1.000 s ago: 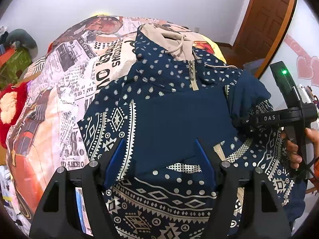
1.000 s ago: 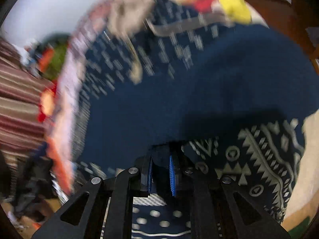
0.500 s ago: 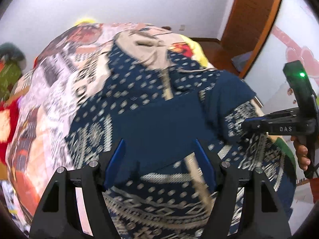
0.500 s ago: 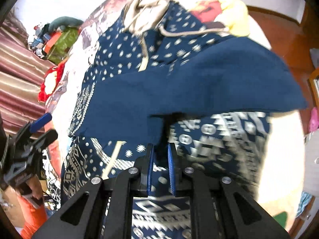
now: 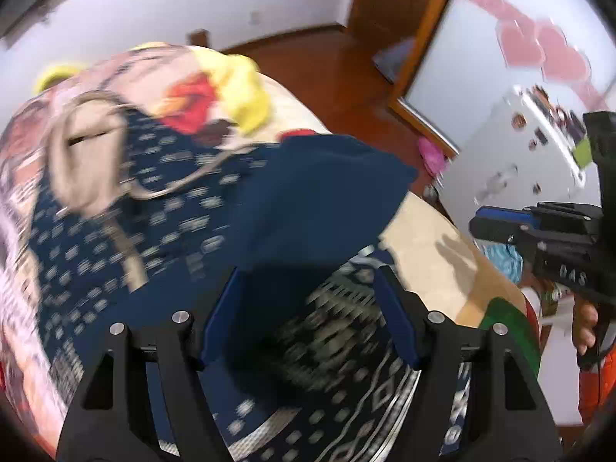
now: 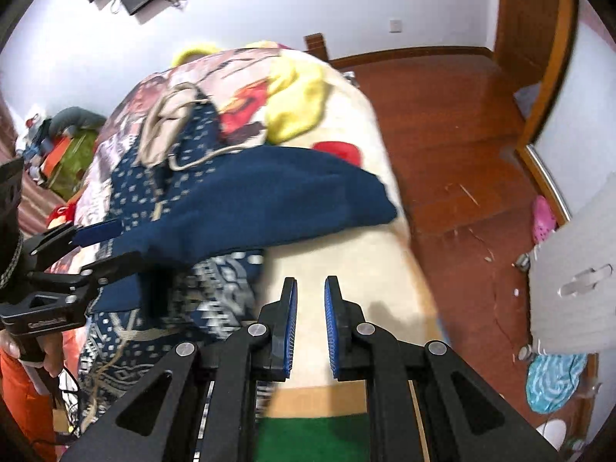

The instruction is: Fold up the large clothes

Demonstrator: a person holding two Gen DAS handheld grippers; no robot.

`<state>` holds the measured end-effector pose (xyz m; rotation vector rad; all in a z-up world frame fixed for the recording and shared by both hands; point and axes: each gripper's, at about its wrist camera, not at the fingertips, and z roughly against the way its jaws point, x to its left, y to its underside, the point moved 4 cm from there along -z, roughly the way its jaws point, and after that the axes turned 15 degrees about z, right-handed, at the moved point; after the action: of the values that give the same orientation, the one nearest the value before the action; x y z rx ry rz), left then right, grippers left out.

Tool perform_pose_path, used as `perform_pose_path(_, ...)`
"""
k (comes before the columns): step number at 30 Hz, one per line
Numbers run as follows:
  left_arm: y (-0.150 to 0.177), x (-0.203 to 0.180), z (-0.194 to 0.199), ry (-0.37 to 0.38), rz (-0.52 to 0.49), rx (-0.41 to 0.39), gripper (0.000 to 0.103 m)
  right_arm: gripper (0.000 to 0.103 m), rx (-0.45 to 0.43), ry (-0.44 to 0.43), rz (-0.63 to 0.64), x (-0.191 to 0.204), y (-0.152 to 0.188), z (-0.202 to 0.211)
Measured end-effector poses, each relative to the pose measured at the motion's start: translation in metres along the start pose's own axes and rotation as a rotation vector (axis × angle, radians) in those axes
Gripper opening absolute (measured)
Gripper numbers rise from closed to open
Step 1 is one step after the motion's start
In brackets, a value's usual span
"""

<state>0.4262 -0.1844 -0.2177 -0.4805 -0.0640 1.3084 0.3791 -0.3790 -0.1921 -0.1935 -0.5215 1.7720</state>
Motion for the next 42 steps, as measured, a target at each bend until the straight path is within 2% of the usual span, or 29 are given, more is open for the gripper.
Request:
perform_pose_path(5,-0.007,-0.041,-0.043,-0.041,-0.124,0.043,0.070,0.010,0.022,-0.006,-0.028,-0.017,0.012,-0.016)
perform_pose_path(7,-0.008,-0.050,-0.058,-0.088,-0.157,0.043,0.069,0.010,0.036,-0.006,-0.031,-0.021,0.016,-0.024)
perform_pose_path(9,-0.011,-0.054,-0.066,-0.145,-0.180,-0.007,0.061,0.010,0.047,-0.001,-0.030,-0.021,0.020,-0.030)
perform_pose_path(11,-0.013,-0.051,-0.067,-0.177,-0.164,-0.059,0.041,0.010,0.054,-0.005,-0.030,-0.021,0.023,-0.035)
perform_pose_path(12,-0.014,-0.046,-0.065,-0.172,-0.145,-0.071,0.036,0.010,0.060,-0.010,-0.030,-0.021,0.025,-0.038)
perform_pose_path(14,-0.016,-0.039,-0.058,-0.124,-0.110,-0.076,0.013,0.010,0.073,-0.019,-0.020,-0.018,0.027,-0.043)
perform_pose_path(16,-0.022,-0.030,-0.041,-0.086,-0.062,-0.098,0.010,0.010,0.078,-0.019,0.001,-0.013,0.028,-0.045)
perform_pose_path(22,-0.032,0.000,0.028,0.033,0.049,-0.168,0.010,0.010,0.068,-0.036,0.020,0.001,0.020,-0.048)
perform_pose_path(24,-0.034,0.012,0.043,0.071,0.083,-0.170,0.010,0.010,0.057,-0.044,0.026,0.007,0.015,-0.046)
perform_pose_path(28,-0.039,0.027,0.057,0.099,0.133,-0.173,0.009,0.010,0.010,-0.068,0.046,0.029,-0.002,-0.036)
perform_pose_path(34,-0.023,0.041,0.069,0.036,0.105,-0.210,0.006,0.010,-0.031,-0.156,0.100,0.074,-0.018,-0.034)
perform_pose_path(38,-0.002,0.079,0.095,-0.006,0.137,-0.237,0.006,0.010,0.069,-0.107,0.172,0.091,-0.017,-0.067)
perform_pose_path(40,0.013,0.108,0.104,-0.060,0.161,-0.235,0.006,0.010,0.116,-0.084,0.193,0.091,-0.013,-0.083)
perform_pose_path(42,0.029,0.136,0.104,-0.109,0.185,-0.209,0.006,0.010,0.125,-0.097,0.188,0.088,-0.012,-0.091)
